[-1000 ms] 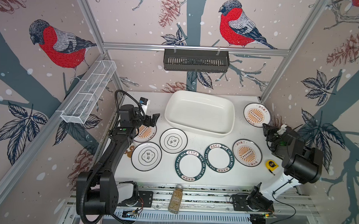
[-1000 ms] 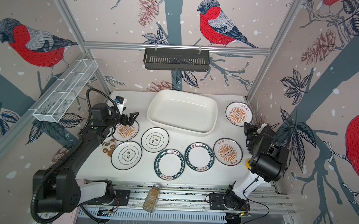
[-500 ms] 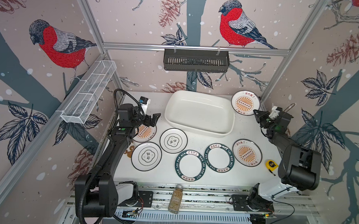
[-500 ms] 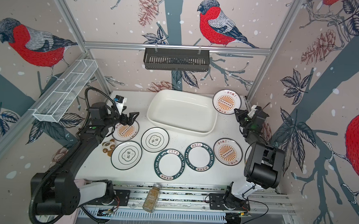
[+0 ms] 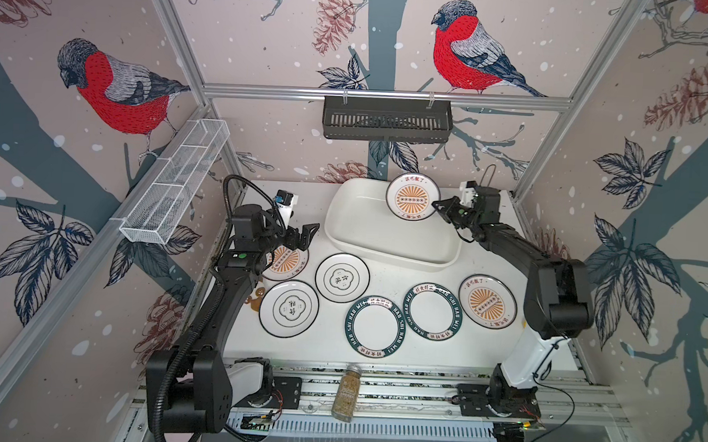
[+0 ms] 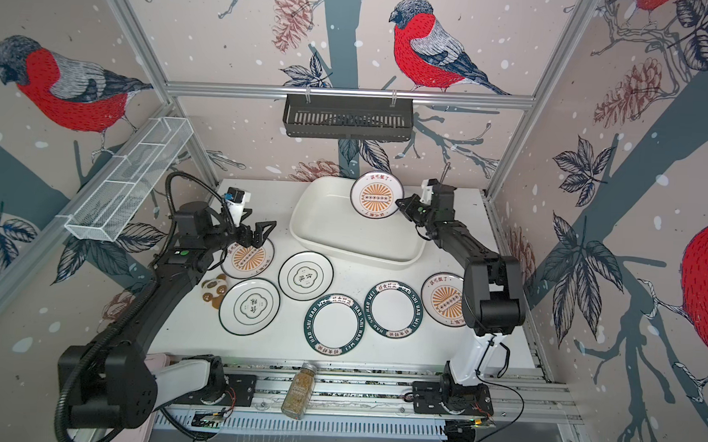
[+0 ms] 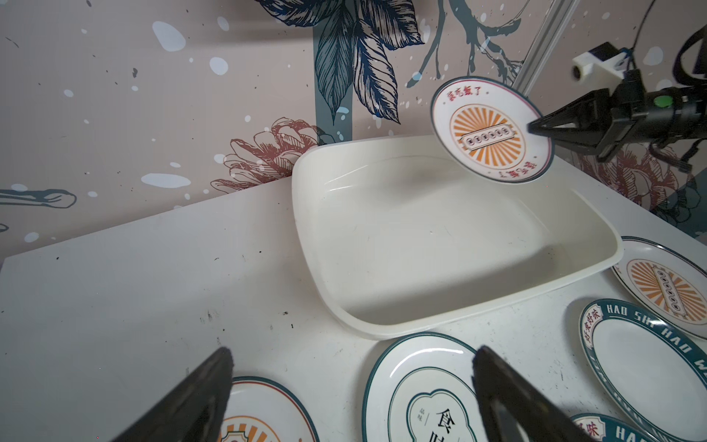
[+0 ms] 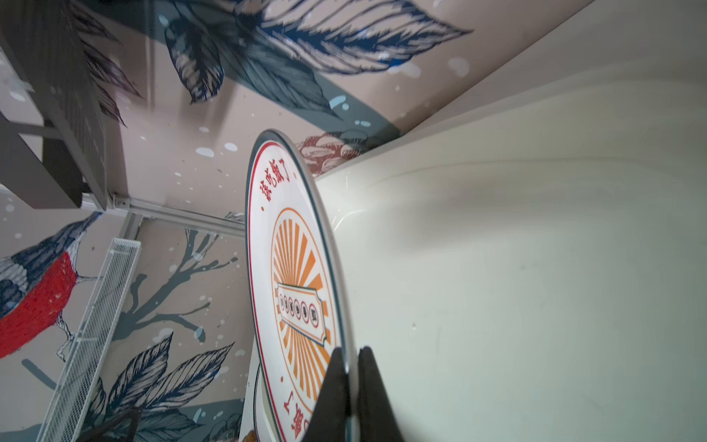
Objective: Place the plates into the plastic bin on the countertop
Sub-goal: 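Lift the sunburst plate with the right gripper and carry it over the bin, then lower the sunburst plate into the bin and open the right gripper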
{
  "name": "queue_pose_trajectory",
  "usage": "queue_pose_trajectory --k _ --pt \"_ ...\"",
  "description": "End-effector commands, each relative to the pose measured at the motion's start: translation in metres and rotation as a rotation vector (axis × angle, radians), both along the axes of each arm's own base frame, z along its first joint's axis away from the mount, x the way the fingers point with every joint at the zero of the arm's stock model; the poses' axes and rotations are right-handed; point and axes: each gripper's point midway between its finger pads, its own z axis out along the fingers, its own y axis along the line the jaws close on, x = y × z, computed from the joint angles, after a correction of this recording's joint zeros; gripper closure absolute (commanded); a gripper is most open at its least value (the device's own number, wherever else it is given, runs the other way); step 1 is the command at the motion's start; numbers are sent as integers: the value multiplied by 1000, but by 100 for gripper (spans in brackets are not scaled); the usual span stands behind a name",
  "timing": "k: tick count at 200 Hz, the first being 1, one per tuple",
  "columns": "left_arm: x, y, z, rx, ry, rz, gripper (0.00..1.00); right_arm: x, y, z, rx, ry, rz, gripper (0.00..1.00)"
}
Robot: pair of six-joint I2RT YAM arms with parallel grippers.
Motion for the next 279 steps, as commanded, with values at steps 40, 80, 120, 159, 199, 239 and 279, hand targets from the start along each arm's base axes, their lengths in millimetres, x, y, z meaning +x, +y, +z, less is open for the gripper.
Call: queue_pose_trajectory --k 40,80,120,159,199,239,279 --pt "-5 -6 13 46 -37 -46 3 17 86 -39 -58 34 125 99" --pt "-10 -11 11 21 -22 -65 3 20 124 -75 -106 98 195 98" --pt "-12 -15 11 0 -15 -76 3 23 138 -98 -119 139 217 98" --pt "-12 -16 9 -17 -5 -82 3 29 144 -112 -110 163 228 97" --pt "-13 -17 6 -18 2 -83 3 37 145 -116 -96 173 232 94" --pt "-13 -18 5 -22 4 -87 3 40 147 -128 -95 198 247 92" --pt "-14 -19 5 -21 4 -88 3 40 145 -137 -94 215 252 88"
